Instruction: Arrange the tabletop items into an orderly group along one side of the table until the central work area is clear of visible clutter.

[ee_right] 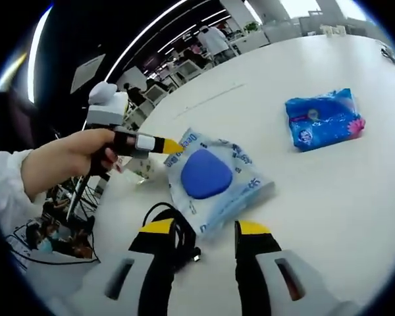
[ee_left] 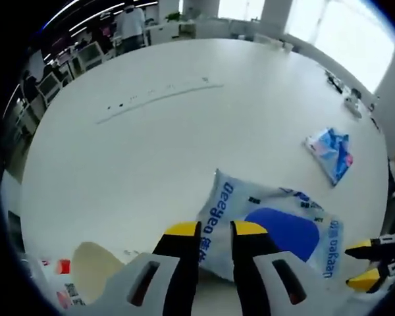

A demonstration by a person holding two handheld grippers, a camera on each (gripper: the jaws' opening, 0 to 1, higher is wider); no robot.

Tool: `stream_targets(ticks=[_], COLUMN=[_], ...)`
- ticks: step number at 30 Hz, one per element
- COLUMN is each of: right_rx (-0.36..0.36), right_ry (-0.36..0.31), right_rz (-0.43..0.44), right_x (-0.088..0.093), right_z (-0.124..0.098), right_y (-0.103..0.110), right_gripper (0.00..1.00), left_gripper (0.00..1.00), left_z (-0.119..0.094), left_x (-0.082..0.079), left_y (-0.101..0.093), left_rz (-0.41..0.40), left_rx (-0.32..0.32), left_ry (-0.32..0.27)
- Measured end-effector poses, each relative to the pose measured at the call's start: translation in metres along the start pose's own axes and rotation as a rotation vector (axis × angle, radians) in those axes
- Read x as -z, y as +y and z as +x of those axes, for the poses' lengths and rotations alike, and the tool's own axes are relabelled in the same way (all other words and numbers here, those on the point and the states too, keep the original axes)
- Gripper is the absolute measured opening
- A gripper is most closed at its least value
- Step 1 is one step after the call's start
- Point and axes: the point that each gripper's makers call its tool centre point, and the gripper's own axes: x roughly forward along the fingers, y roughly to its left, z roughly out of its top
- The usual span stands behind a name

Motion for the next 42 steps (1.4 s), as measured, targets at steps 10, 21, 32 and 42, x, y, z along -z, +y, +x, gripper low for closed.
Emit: stream_targets(ticks=[10,21,32,42], right_rx=[0.014,0.047,0.062,0.070], right_ry=[0.031,0.021,-0.015,-0.078], right_rz=[-0.006,0.074,-0.041,-0.193], right_x=[0.007,0.000,-0.023,-0.070], right_z=[0.011,0.001,-0.008,-0.016], right_y=[-0.001,-0.032,-0.033,-0.034], right_gripper=[0.19,0.00,0.00,0.00], left_gripper=[0.29,0.00,0.00,0.00], left_z=[0.002,0.001,-0.017,-0.051], left_x=[0.000,0.017,0.013,0.008], left_y=[0.000,0.005,0.000,0.001], left_rz=[0.083,0.052,-0.012,-0.128], left_rx=[-0.038,-0.046,-0.040,-0.028], left_ry=[0.027,0.089,0.021,-0.095])
